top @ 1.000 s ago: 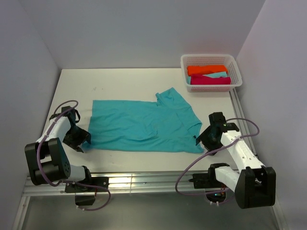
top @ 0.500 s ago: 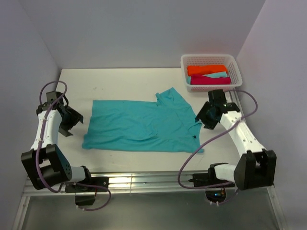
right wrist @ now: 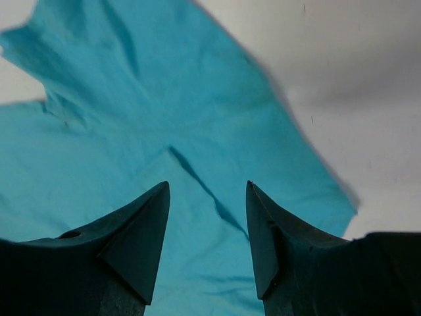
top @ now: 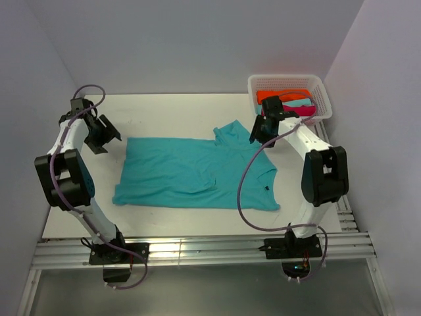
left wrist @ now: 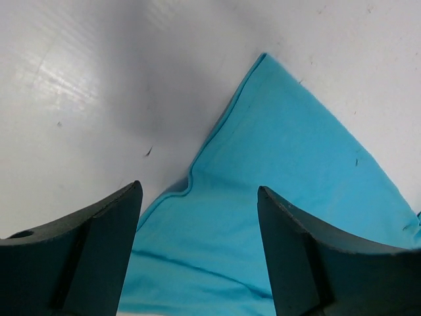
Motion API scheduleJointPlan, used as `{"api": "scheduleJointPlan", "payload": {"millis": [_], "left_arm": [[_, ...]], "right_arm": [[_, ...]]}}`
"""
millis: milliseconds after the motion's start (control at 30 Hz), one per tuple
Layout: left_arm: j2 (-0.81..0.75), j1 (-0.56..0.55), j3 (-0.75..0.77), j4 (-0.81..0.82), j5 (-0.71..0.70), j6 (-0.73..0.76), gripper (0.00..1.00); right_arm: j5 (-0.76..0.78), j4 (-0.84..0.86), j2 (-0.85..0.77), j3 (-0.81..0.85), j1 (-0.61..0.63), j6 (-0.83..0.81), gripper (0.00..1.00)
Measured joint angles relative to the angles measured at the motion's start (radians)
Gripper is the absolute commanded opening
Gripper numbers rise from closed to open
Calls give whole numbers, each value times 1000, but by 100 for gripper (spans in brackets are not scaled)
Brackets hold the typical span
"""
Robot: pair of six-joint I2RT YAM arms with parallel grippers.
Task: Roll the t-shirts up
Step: Fold the tshirt
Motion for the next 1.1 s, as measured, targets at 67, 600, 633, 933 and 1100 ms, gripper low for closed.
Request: {"api": "scheduleJointPlan", "payload": {"millis": [67,600,633,933,1100], "left_arm": [[39,-2,23,12,9,0,75],[-190,-4,-217,-198,18,-94,75],[-195,-3,-224,-202,18,-97,75],[-123,-3,-144,-18,101,-100,82],[3,-6,11,82,116,-94,81]], "right_arm": [[10,-5,44,63,2,-7,57],[-65,-291,-582,-437,-8,352,63],[-74,-289,-619,-476,-1,378,63],[-100,-80,-399,-331,1,264,61],[-46,-43,-24,136,22,93,61]]}}
